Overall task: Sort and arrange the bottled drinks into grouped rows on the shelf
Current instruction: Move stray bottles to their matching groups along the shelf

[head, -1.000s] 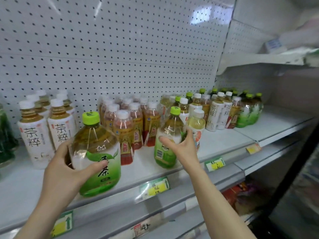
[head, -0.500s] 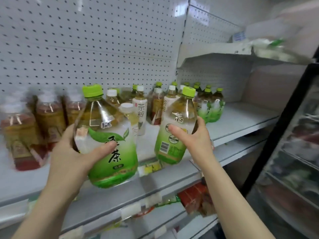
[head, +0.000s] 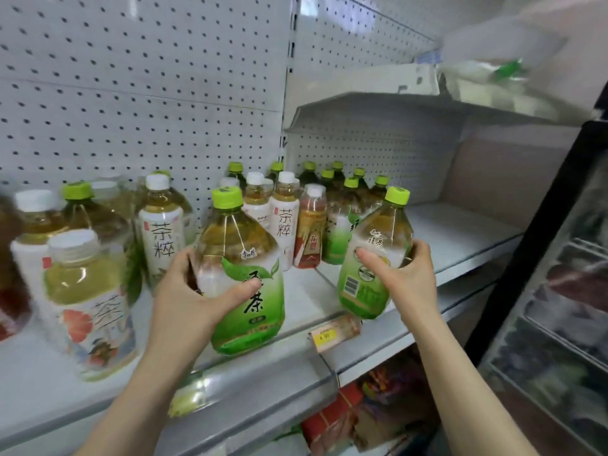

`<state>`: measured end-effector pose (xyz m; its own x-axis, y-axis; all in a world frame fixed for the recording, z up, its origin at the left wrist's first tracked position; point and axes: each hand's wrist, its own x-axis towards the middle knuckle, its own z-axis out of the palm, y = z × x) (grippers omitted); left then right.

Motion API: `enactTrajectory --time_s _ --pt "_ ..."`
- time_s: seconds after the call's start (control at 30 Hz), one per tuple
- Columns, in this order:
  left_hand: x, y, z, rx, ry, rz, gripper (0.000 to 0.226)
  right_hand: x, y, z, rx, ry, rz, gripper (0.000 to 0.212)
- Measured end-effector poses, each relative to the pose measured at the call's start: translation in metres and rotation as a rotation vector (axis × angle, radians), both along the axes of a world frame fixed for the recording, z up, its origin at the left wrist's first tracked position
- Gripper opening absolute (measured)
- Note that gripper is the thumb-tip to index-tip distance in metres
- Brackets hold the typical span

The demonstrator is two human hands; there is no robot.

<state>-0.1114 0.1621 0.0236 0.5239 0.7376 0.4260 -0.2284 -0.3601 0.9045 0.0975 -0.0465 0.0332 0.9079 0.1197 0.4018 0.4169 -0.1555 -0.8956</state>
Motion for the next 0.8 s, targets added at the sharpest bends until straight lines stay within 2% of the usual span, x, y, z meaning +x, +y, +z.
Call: enactTrajectory --time_s 0.17,0.37,0.47,0.57,0.63,0.67,0.73,0.8 --pt "0.05 0.016 -0.005 -0.007 0.014 0.022 0.066 0.069 0.013 0.002 -0.023 0.001 -0.122 0.088" --pt "0.082 0.024 -0.014 -0.012 0.106 0.084 0.071 0.131 0.026 -0.018 -0.036 0.018 -0.165 0.084" --pt "0.092 0.026 -0.019 -0.033 0.124 0.105 0.079 0.151 0.031 -0.026 -0.026 0.01 -0.131 0.093" --pt "0.097 0.024 -0.02 -0.039 0.167 0.16 0.097 0.155 0.033 -0.026 -0.104 0.002 -0.117 0.109" --pt "0.098 0.023 -0.019 -0.006 0.209 0.181 0.099 0.146 0.033 -0.021 -0.161 -0.168 -0.177 0.116" --pt "0.098 0.023 -0.018 0.013 0.222 0.181 0.101 0.139 0.035 -0.015 -0.143 -0.308 -0.189 0.112" --pt "0.098 0.022 -0.02 0.052 0.235 0.183 0.101 0.122 0.051 0.0 -0.116 -0.531 -0.086 0.09" --pt "0.097 0.019 -0.022 0.075 0.224 0.186 0.093 0.106 0.079 0.013 -0.222 -0.601 0.125 0.069"
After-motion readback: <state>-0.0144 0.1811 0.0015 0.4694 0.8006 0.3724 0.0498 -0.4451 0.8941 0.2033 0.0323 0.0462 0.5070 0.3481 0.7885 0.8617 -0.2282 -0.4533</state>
